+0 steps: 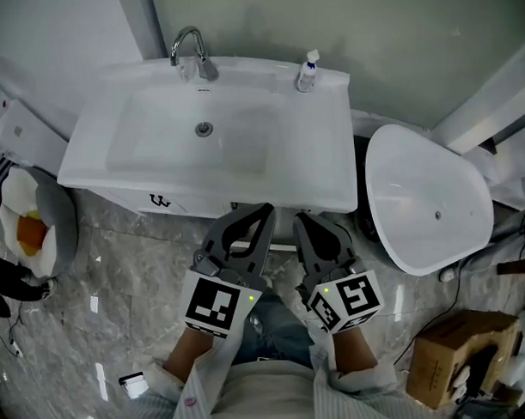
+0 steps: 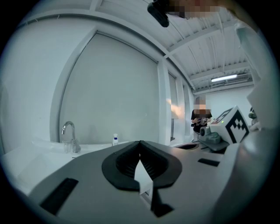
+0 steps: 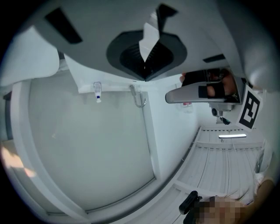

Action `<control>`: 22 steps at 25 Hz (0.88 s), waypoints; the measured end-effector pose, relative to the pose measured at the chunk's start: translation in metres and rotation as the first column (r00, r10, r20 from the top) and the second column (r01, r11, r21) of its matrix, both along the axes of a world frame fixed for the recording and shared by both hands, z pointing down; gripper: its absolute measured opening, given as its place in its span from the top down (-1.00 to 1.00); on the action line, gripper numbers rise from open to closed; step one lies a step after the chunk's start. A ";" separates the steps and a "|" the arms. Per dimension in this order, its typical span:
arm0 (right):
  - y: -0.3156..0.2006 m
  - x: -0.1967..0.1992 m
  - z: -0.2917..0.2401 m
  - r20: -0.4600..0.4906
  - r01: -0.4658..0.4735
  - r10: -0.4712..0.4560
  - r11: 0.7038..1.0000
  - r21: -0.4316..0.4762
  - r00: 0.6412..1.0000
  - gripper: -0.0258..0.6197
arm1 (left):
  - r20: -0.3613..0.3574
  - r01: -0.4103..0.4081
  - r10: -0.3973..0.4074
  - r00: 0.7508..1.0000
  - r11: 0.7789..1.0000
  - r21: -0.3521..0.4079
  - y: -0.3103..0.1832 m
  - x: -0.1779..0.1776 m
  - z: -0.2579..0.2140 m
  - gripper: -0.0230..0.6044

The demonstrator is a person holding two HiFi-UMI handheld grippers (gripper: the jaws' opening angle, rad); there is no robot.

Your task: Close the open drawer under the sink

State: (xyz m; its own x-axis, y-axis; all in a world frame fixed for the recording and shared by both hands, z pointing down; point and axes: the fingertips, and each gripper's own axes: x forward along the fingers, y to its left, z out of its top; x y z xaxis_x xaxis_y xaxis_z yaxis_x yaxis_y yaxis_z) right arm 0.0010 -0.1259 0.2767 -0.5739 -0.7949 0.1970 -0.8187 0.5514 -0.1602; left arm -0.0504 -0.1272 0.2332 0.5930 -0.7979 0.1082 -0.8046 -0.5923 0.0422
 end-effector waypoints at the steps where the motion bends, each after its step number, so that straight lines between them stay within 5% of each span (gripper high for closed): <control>1: -0.001 0.002 0.000 -0.003 -0.008 0.008 1.000 -0.001 1.000 0.89 | 0.000 -0.010 0.010 1.000 1.000 -0.002 -0.001 0.002 0.002 0.88; 8: -0.002 0.012 0.019 -0.031 -0.065 0.064 0.998 -0.018 0.997 0.89 | -0.005 -0.058 0.058 0.998 0.998 -0.022 -0.007 0.013 0.025 0.88; 22: 0.010 0.026 0.107 -0.054 -0.092 0.087 0.989 -0.112 0.995 0.89 | -0.017 -0.011 0.009 1.000 0.993 -0.115 -0.002 0.014 0.114 0.88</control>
State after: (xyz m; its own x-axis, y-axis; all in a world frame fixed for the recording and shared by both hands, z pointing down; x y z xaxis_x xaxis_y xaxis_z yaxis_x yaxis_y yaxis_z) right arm 0.0267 -0.1161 0.3836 -0.4888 -0.8133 0.3155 -0.8724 0.4558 -0.1765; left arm -0.0363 -0.1295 0.3474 0.6032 -0.7749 0.1891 -0.7975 -0.5906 0.1235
